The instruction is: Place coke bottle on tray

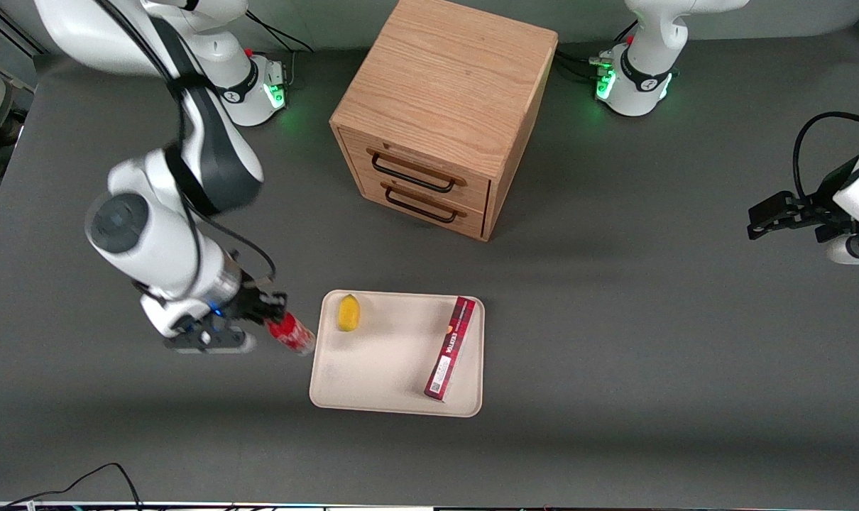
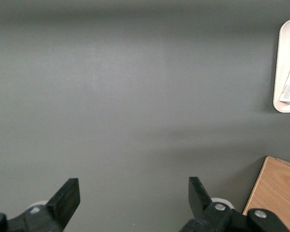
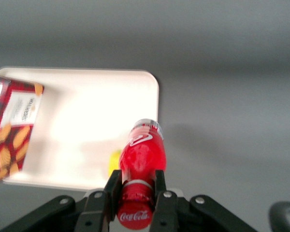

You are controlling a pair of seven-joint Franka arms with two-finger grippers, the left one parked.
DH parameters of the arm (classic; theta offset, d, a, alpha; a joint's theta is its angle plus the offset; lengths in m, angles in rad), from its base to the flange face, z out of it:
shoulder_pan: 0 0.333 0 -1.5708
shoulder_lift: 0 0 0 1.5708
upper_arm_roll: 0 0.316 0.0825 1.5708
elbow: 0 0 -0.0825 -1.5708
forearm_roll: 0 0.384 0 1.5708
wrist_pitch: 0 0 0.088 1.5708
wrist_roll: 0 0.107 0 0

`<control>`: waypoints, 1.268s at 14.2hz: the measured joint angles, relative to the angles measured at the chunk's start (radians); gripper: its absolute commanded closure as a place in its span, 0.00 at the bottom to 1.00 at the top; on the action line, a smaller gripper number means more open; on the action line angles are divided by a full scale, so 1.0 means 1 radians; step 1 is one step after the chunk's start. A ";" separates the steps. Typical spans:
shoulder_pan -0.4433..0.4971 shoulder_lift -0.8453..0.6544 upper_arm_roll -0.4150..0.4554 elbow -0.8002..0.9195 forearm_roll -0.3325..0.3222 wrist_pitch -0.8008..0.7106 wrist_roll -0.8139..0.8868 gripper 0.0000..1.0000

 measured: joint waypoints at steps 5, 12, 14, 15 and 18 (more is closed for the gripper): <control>0.041 0.243 -0.037 0.234 0.000 0.007 0.031 1.00; 0.050 0.254 -0.039 0.265 -0.014 0.006 0.061 0.00; 0.057 0.248 -0.034 0.284 -0.150 -0.024 0.055 0.00; 0.061 0.236 -0.021 0.301 -0.204 -0.072 0.055 0.00; 0.025 0.118 0.037 0.347 -0.239 -0.253 0.043 0.00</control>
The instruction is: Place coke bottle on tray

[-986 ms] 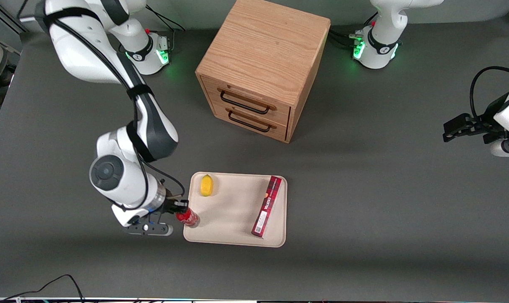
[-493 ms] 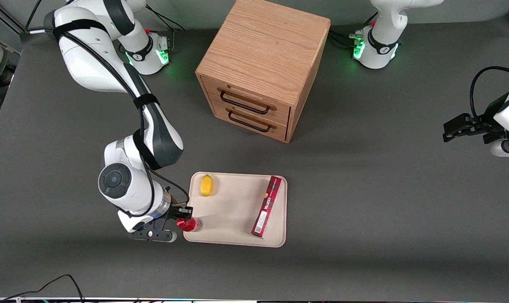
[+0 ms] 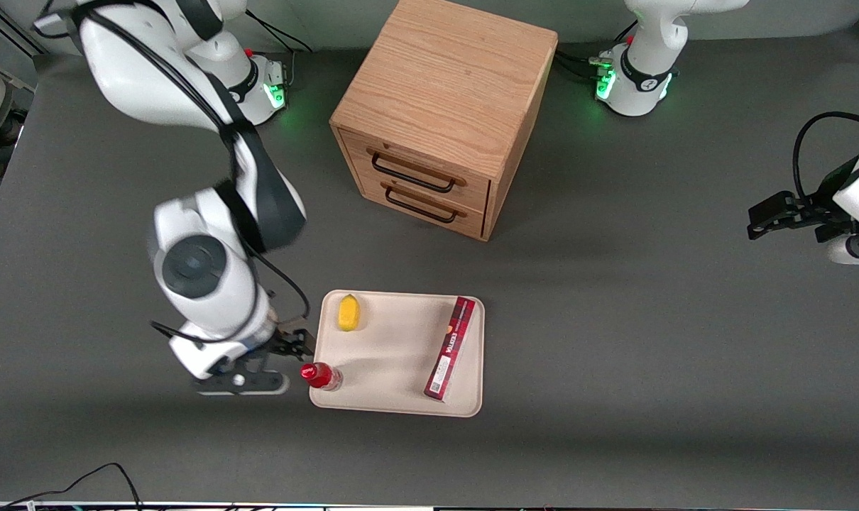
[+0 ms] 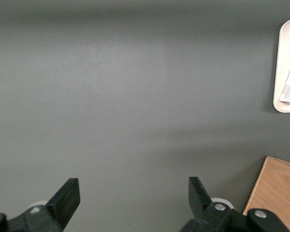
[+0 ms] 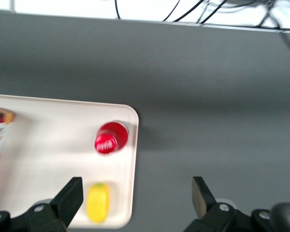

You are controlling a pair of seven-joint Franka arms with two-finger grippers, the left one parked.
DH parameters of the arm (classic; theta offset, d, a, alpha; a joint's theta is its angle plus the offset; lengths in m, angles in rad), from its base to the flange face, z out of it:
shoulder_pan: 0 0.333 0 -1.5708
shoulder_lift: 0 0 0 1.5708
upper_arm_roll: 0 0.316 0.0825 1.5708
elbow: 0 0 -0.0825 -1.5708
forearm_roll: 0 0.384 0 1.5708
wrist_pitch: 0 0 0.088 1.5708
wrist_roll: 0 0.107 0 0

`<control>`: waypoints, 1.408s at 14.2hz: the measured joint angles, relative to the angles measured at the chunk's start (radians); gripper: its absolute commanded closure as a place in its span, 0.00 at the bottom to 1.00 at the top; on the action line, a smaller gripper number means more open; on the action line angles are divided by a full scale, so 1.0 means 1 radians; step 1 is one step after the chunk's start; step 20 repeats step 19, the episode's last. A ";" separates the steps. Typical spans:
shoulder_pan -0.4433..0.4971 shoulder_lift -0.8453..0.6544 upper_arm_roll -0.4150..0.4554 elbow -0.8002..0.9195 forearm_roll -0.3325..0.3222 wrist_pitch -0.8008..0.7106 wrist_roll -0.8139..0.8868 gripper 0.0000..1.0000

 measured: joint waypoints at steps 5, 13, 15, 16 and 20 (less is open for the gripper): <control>-0.142 -0.285 0.030 -0.043 0.085 -0.290 -0.100 0.00; -0.280 -0.703 -0.137 -0.484 0.248 -0.282 -0.333 0.00; -0.284 -0.725 -0.151 -0.526 0.248 -0.261 -0.349 0.00; -0.285 -0.729 -0.161 -0.534 0.248 -0.251 -0.357 0.00; -0.288 -0.731 -0.182 -0.534 0.248 -0.247 -0.404 0.00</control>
